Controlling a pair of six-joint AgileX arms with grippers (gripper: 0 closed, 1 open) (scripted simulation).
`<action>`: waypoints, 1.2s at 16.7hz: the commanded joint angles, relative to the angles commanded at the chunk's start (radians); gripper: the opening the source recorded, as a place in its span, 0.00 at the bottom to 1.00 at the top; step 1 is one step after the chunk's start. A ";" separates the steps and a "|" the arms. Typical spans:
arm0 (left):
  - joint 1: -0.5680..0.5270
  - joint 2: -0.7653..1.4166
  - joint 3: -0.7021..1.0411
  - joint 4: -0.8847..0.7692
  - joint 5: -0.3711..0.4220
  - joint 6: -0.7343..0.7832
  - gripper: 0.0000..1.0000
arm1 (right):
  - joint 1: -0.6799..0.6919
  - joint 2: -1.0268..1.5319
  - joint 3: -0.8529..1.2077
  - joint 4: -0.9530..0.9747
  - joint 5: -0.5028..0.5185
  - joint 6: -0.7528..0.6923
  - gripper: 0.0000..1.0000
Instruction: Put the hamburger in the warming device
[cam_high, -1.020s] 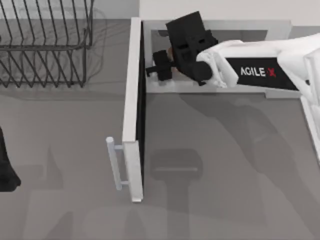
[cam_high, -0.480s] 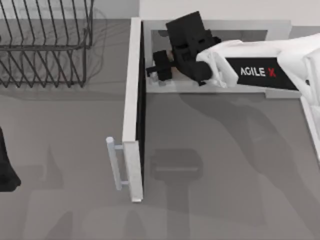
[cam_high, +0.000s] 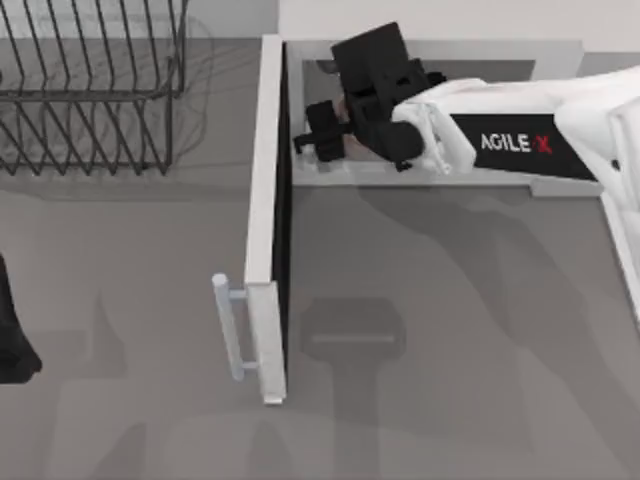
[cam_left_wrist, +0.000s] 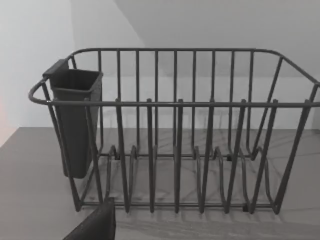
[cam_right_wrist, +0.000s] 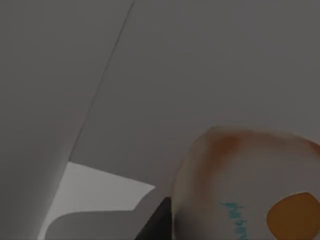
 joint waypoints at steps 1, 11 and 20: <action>0.000 0.000 0.000 0.000 0.000 0.000 1.00 | 0.005 -0.010 0.001 0.003 0.001 0.001 1.00; 0.000 0.000 0.000 0.000 0.000 0.000 1.00 | 0.166 -0.259 -0.342 0.034 0.053 0.094 1.00; 0.000 0.000 0.000 0.000 0.000 0.000 1.00 | 0.295 -0.478 -0.748 0.192 0.186 0.217 1.00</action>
